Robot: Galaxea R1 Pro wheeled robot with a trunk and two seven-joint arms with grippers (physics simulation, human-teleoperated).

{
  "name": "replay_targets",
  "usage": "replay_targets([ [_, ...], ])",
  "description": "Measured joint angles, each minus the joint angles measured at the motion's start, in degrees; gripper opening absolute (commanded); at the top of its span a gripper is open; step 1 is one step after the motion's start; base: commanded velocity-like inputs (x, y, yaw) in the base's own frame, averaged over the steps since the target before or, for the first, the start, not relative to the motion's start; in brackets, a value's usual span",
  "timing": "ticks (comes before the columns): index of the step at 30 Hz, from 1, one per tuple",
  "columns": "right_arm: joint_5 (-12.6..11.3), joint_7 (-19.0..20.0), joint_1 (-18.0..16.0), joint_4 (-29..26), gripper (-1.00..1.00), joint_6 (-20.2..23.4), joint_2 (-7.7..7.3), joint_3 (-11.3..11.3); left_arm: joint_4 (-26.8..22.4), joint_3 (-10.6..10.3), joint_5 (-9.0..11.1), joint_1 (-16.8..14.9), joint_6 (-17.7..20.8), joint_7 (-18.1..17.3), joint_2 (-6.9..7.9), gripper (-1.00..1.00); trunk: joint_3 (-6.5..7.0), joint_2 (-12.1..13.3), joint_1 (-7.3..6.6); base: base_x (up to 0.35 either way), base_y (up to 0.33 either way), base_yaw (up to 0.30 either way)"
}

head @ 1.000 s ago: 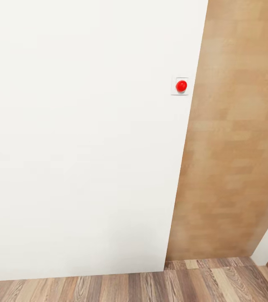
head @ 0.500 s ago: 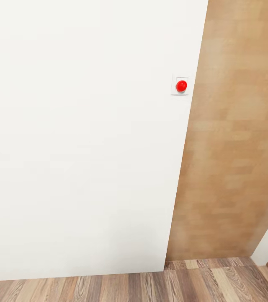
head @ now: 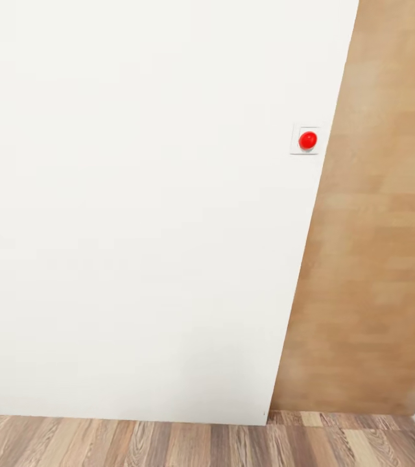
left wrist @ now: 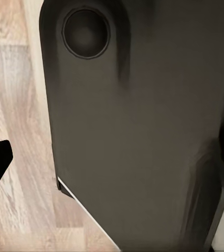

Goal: Put all the toys in the child's room - the three board games (two on the bed and one on the table), the two jigsaw puzzles on the table, and the tennis ball on the table - inside the toy box on the table in the child's room.

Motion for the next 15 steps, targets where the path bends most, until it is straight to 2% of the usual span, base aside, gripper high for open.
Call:
replay_targets([
  [5, -0.1, 0.0, 0.0, 0.0, 1.00, 0.0, 0.02, 0.0, 0.0, 0.0, 0.0, 0.0, 0.0, 0.0, 0.00, 1.00, 0.84, 2.0, -1.10, 0.000, 0.000, 0.175],
  [15, -0.7, 0.0, 0.0, 0.0, 1.00, -0.2, 0.26, -0.2, 0.0, 0.0, 0.0, 0.0, 0.0, 0.0, -0.02, 1.00, 2.62, 6.0, -3.30, 0.000, 0.000, 0.013],
])
